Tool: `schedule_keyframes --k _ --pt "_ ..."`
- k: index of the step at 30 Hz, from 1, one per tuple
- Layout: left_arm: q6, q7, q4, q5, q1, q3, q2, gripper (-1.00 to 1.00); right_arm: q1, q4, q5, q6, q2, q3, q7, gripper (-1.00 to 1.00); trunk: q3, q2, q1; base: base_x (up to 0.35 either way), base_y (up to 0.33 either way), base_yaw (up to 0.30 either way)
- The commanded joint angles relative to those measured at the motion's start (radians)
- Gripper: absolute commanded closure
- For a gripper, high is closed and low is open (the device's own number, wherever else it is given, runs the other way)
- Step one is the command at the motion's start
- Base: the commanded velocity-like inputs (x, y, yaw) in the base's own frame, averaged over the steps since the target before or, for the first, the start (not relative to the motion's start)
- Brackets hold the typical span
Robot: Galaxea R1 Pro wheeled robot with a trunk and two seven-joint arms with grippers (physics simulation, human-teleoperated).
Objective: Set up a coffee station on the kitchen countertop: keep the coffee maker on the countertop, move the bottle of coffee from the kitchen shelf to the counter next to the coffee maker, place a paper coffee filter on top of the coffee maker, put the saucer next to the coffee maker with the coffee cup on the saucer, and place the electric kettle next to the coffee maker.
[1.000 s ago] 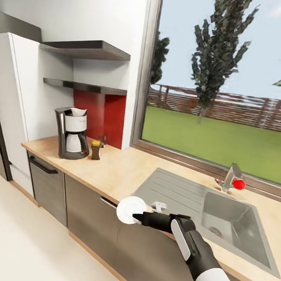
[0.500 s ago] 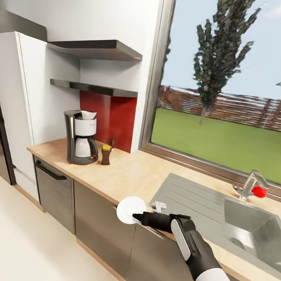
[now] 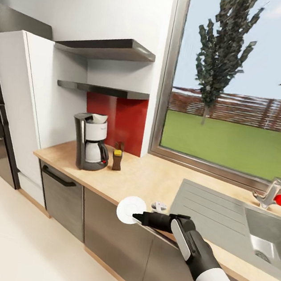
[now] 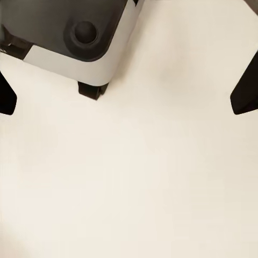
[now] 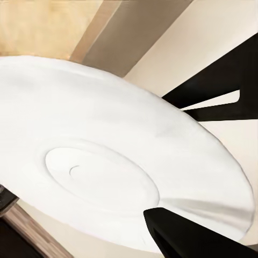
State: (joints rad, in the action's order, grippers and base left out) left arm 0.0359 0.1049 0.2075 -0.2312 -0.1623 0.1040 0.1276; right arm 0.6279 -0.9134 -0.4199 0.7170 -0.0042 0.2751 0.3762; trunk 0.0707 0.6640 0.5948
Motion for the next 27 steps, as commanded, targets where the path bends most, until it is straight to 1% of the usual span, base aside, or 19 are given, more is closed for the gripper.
schedule_keyframes --k 1,6,21,27 --pt "0.002 0.001 0.001 -0.005 0.0 0.002 0.0 -1.0 0.001 -0.001 0.0 0.004 0.0 0.001 0.001 1.0 0.002 0.002 0.001 0.162 0.304 0.0" --pt "0.001 0.001 0.001 -0.005 0.0 0.002 0.0 -1.0 0.001 -0.001 -0.001 0.004 0.0 0.001 0.0 1.0 0.002 0.002 0.001 0.171 0.304 0.0" --pt "0.001 0.001 0.0 -0.005 0.0 0.0 0.0 -1.0 0.001 0.001 -0.002 0.004 0.0 0.0 -0.001 1.0 0.002 0.002 0.001 0.23 0.28 0.0" --pt "0.001 0.001 0.0 -0.005 0.0 0.0 0.0 -1.0 0.001 0.049 -0.006 0.004 0.0 -0.003 -0.002 1.0 0.002 0.002 0.001 0.232 0.279 0.0"
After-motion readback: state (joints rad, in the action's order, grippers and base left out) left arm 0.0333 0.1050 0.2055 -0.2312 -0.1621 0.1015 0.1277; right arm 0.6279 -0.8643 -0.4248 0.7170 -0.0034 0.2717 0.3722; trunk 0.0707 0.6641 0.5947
